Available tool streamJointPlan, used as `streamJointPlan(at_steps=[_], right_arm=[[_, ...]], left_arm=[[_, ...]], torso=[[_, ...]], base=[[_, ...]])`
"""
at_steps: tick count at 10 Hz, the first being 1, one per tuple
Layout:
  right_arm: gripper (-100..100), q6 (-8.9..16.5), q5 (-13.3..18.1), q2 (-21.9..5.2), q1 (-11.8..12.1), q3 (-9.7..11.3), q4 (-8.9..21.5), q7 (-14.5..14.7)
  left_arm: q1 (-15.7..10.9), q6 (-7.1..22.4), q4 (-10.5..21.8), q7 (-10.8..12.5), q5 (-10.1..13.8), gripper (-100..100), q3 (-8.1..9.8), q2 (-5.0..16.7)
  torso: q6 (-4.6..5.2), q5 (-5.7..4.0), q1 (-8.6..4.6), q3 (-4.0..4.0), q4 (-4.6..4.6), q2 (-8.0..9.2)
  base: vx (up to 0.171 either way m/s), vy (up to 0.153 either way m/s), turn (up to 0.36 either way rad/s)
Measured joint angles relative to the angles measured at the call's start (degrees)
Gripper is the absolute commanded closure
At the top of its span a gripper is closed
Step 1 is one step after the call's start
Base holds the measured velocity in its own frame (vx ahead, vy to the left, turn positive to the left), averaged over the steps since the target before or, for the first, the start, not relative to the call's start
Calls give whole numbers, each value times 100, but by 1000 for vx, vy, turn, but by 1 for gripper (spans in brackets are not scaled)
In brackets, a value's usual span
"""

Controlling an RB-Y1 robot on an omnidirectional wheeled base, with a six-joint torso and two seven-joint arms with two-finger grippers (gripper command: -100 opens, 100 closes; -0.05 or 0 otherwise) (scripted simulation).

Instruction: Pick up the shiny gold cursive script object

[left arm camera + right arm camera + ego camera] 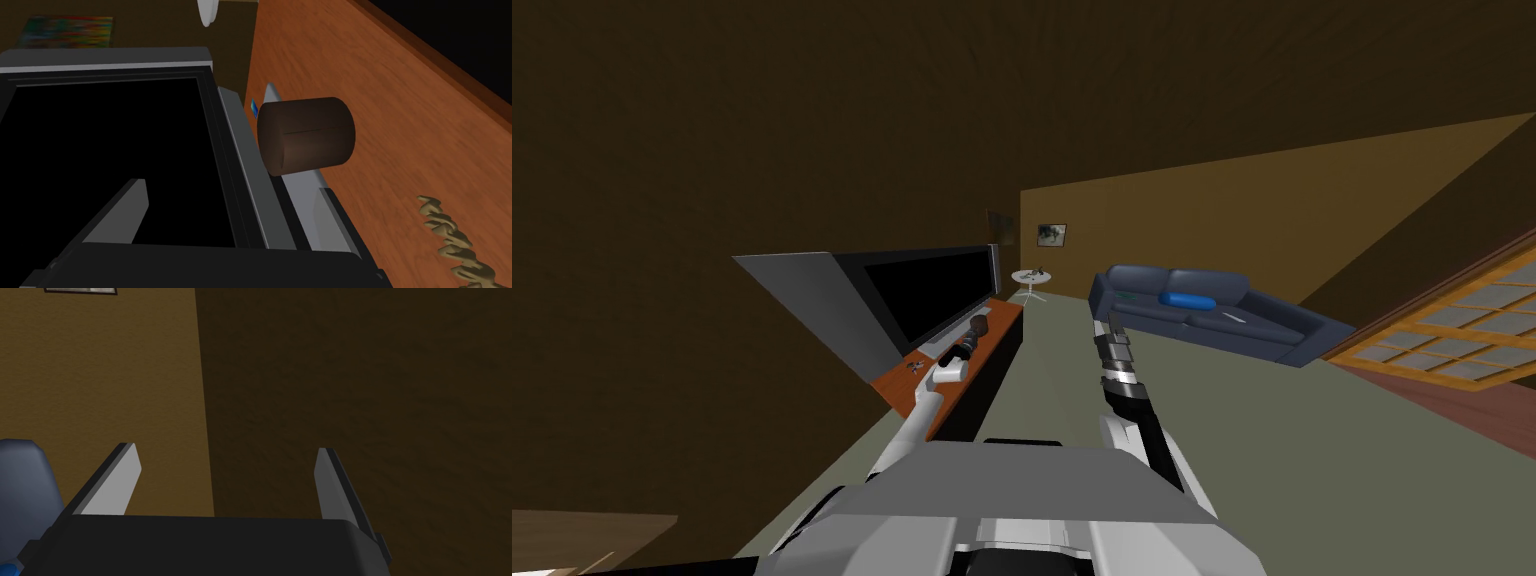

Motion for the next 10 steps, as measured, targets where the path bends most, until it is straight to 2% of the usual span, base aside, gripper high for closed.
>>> streamJointPlan(at_steps=[1, 5, 6, 10], right_arm=[[0, 0, 0, 0, 0, 0, 0, 0], [0, 0, 0, 0, 0, 0, 0, 0], [0, 0, 0, 0, 0, 0, 0, 0], [0, 0, 0, 0, 0, 0, 0, 0]], left_arm=[[-64, 188, 75, 19, 53, -100, 41, 34], [-433, 599, 844, 56, 140, -100, 177, 64], [-429, 725, 884, 69, 168, -100, 198, 87], [-677, 1172, 1443, 128, 241, -100, 333, 163]], torso=[[1, 0, -1, -1, 0, -2], [0, 1, 3, -3, -1, -6], [0, 1, 5, -2, -1, -4], [0, 2, 8, -3, -1, -5]], base=[[20, -14, -2], [31, -9, -10], [34, -3, -12], [41, 1, -15]])
